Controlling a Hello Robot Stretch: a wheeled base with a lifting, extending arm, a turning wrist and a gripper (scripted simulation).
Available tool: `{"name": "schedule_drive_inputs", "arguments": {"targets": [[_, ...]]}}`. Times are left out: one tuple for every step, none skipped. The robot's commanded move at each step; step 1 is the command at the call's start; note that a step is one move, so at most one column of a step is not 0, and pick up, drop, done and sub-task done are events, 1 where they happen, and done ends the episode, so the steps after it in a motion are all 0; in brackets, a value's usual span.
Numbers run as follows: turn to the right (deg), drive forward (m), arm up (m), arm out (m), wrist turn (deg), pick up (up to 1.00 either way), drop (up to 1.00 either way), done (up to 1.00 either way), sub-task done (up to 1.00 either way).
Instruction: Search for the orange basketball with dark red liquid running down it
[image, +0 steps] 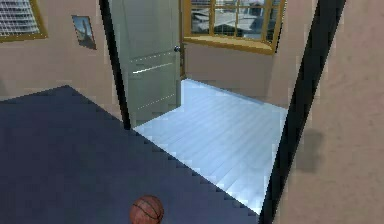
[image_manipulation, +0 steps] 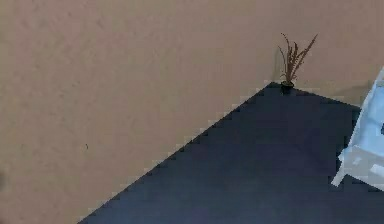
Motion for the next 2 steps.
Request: {"name": "schedule_drive_inputs", "arguments": {"targets": [[-18.0, 0.00, 0.00, 0.00, 0.0, 0.00, 0.00, 0.00, 0.00], [0.0, 0.00, 0.00, 0.00, 0.0, 0.00, 0.00, 1.00, 0.00]]}}
